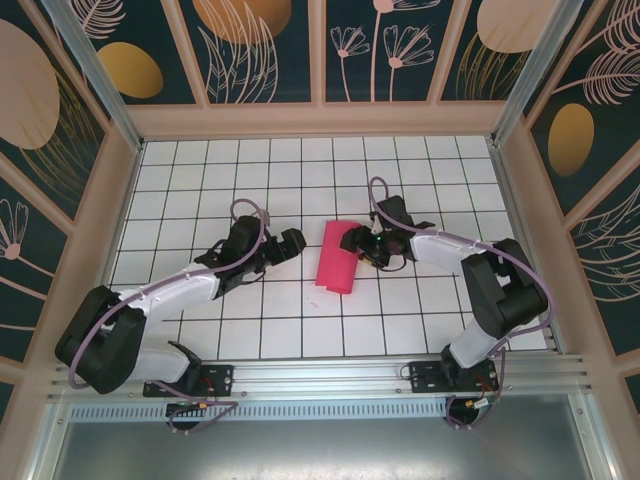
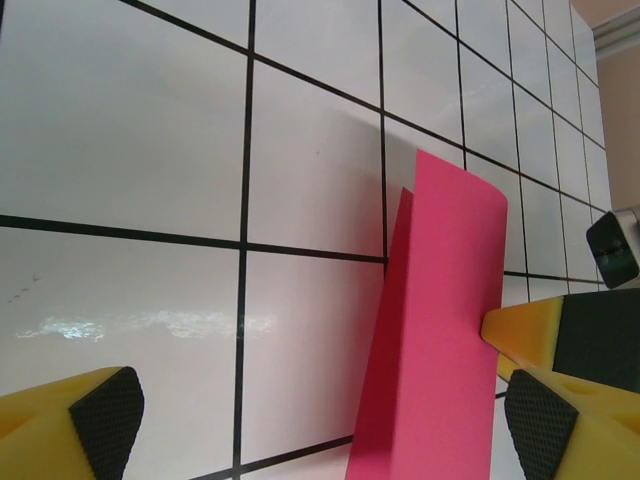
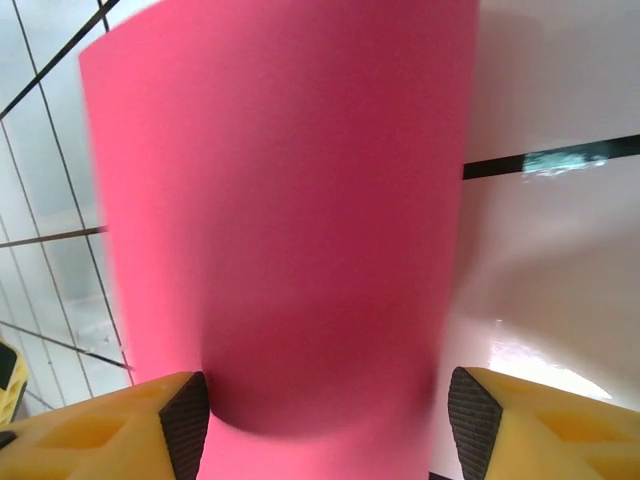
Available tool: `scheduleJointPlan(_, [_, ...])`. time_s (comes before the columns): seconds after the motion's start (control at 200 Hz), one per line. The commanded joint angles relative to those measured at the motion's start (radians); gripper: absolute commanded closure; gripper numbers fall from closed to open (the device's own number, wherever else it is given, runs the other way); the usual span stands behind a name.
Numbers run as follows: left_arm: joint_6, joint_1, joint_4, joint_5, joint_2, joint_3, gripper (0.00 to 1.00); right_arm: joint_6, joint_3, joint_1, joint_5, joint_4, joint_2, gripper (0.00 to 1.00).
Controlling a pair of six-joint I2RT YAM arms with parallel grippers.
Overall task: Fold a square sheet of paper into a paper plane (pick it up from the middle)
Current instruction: Fold the square sheet of paper in half at the center of the table.
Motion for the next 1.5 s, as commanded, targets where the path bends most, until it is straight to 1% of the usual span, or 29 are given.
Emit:
scheduleJointPlan(0.0, [0.017,0.003,0.048,0.042,0.023,0.042,0.06,-0.044,0.013,-0.01,0.093,-0.087,-0.046,0.31])
scheduleJointPlan(0.145, [0.024,0.004,0.063,0.079,0.053,0.062,0.08,-0.042,0.016,-0.011,0.204,-0.17,-0.045,0.3])
scheduleJointPlan(0.4, [0.024,0.002,0.126,0.167,0.1,0.07,0.18,-0.008,0.009,-0.009,0.266,-0.173,-0.034,0.31])
scheduleJointPlan(0.57, [0.034,0.001,0.137,0.216,0.149,0.1,0.29,-0.035,0.02,-0.003,0.257,-0.177,0.005,0.31])
scheduleJointPlan(0.691, [0.04,-0.003,0.131,0.236,0.194,0.129,0.33,-0.061,0.023,0.012,0.23,-0.171,0.018,0.31])
scheduleJointPlan(0.756, [0.038,-0.007,0.131,0.257,0.226,0.147,0.34,-0.073,0.025,0.014,0.221,-0.169,0.019,0.31])
scheduleJointPlan(0.921, [0.039,-0.021,0.131,0.27,0.274,0.174,0.34,-0.095,0.029,0.015,0.209,-0.164,0.031,0.31])
scheduleJointPlan(1.031, [0.038,-0.026,0.132,0.273,0.287,0.185,0.34,-0.094,0.038,0.015,0.217,-0.167,0.041,0.31])
scheduleJointPlan(1.296, [0.035,-0.037,0.134,0.285,0.308,0.196,0.41,-0.065,0.039,0.015,0.241,-0.149,0.062,0.31])
scheduleJointPlan(1.496, [0.032,-0.042,0.135,0.284,0.316,0.197,0.42,-0.071,0.037,0.014,0.2,-0.122,0.052,0.3])
